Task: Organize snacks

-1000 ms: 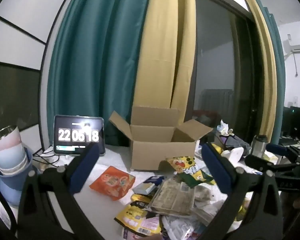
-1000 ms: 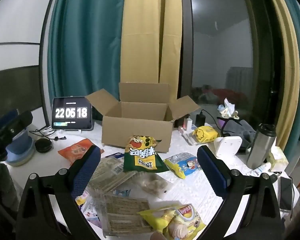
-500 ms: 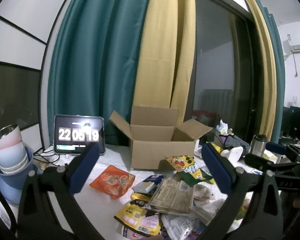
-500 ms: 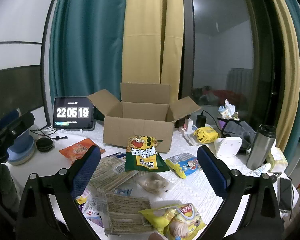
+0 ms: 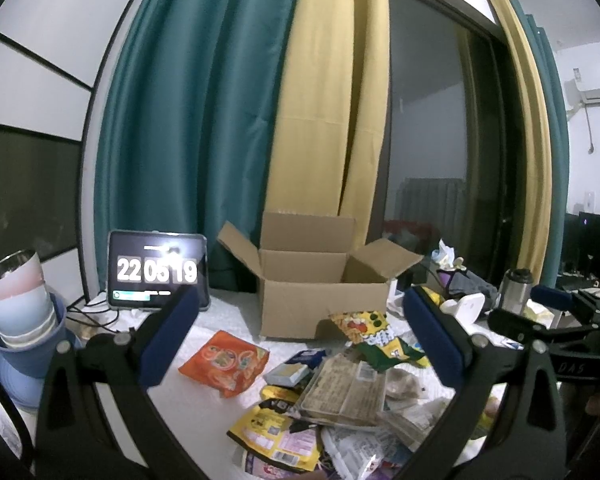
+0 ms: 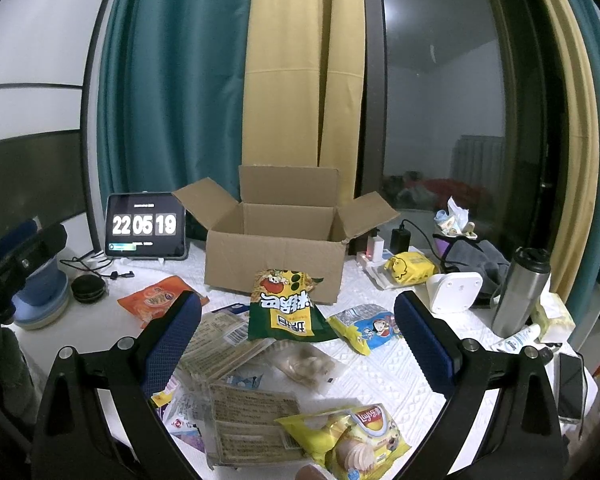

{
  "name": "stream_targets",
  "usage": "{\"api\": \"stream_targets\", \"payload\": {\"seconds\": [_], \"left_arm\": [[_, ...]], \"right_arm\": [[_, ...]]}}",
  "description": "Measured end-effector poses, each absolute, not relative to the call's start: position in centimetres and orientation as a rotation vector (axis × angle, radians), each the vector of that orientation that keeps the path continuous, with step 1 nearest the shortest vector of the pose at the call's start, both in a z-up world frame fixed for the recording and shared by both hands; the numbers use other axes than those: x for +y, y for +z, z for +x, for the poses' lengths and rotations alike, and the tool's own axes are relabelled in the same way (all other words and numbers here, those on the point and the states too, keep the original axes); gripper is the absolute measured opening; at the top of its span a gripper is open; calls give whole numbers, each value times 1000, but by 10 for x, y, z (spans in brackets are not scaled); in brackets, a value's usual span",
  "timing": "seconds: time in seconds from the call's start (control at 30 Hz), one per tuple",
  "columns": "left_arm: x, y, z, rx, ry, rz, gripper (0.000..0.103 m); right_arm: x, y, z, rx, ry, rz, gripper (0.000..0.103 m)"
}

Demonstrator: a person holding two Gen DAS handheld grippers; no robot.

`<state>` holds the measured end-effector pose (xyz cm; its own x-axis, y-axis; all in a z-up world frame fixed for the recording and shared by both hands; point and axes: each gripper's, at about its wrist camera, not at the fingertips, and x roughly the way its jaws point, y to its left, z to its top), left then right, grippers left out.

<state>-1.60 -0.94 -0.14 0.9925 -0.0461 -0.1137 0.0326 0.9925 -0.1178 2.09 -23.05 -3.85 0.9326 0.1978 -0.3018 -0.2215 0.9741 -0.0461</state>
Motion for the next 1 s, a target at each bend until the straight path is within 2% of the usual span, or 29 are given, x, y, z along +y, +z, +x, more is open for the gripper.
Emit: {"api": "stream_targets", "payload": {"seconds": [1.0], "left_arm": [[-10,0,-16,109,-42,-116,103]], "right_arm": [[-230,-38,20,297,214,-80,100]]}}
